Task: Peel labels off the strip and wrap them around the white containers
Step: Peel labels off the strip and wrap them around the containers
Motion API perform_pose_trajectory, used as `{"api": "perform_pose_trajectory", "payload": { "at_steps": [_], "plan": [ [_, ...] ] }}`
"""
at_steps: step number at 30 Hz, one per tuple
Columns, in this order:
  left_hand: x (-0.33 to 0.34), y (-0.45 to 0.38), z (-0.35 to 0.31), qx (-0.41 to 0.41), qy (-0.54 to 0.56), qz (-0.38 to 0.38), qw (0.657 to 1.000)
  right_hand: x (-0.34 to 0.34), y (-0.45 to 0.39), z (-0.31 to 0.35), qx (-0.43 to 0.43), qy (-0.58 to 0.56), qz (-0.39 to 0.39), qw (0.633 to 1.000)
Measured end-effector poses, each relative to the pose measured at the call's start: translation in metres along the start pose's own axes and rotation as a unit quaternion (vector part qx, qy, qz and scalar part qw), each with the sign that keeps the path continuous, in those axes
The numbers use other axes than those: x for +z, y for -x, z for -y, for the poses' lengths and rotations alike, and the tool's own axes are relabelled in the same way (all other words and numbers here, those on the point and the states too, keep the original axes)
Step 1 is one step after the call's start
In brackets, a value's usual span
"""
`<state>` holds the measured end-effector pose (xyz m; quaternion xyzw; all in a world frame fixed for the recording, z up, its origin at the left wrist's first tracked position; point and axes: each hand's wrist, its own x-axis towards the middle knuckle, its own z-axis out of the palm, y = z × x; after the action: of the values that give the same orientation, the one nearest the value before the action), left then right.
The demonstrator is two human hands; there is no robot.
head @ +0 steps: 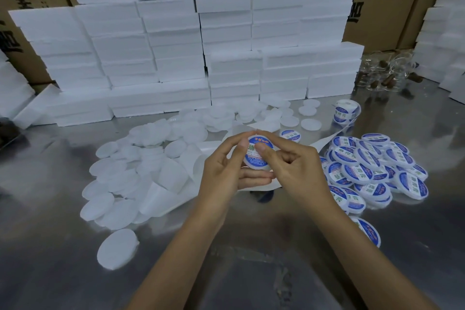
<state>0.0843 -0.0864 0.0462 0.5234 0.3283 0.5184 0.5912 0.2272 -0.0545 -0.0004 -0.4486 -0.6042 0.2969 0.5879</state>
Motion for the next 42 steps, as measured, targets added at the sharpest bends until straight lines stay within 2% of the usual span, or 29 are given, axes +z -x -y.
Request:
{"api": "perform_pose_trajectory", "payload": {
  "at_steps": [3, 6, 14, 19, 21, 24, 31, 36, 39, 42],
  "plan": [
    [-0.001, -0.004, 0.002, 0.002, -0.017, 0.015, 1.000, 0.000, -0.001, -0.003, -0.019, -0.006, -0.025, 0.999],
    [-0.004, -0.009, 0.008, -0.001, -0.055, 0.003, 0.998, -0.003, -0.002, -0.003, 0.002, -0.016, -0.028, 0.999],
    [-0.011, -0.013, 0.013, -0.012, -0.052, -0.036, 0.998, -0.001, -0.003, -0.001, 0.032, -0.007, 0.041, 0.999],
    [-0.013, -0.018, 0.020, -0.031, -0.034, -0.059, 0.997, -0.003, -0.004, 0.000, 0.074, -0.058, 0.092, 0.991],
    [-0.015, -0.021, 0.025, -0.041, -0.028, -0.066, 0.997, 0.000, -0.003, -0.002, 0.074, -0.042, 0.085, 0.993],
    [-0.018, -0.024, 0.030, -0.046, -0.019, -0.049, 0.998, 0.001, -0.004, -0.002, 0.069, -0.013, 0.062, 0.996],
    [-0.026, -0.029, 0.041, -0.043, 0.007, 0.031, 0.999, -0.013, -0.008, -0.004, 0.157, -0.070, 0.055, 0.984],
    [-0.026, -0.034, 0.050, -0.068, -0.004, 0.051, 0.996, -0.024, -0.014, -0.008, 0.186, -0.074, -0.005, 0.980],
    [-0.023, -0.036, 0.051, -0.077, -0.060, 0.026, 0.995, -0.054, -0.023, -0.014, 0.181, -0.037, -0.113, 0.976],
    [-0.020, -0.036, 0.050, -0.084, -0.114, 0.010, 0.990, -0.095, -0.027, -0.026, 0.182, 0.084, -0.234, 0.951]
  ]
}}
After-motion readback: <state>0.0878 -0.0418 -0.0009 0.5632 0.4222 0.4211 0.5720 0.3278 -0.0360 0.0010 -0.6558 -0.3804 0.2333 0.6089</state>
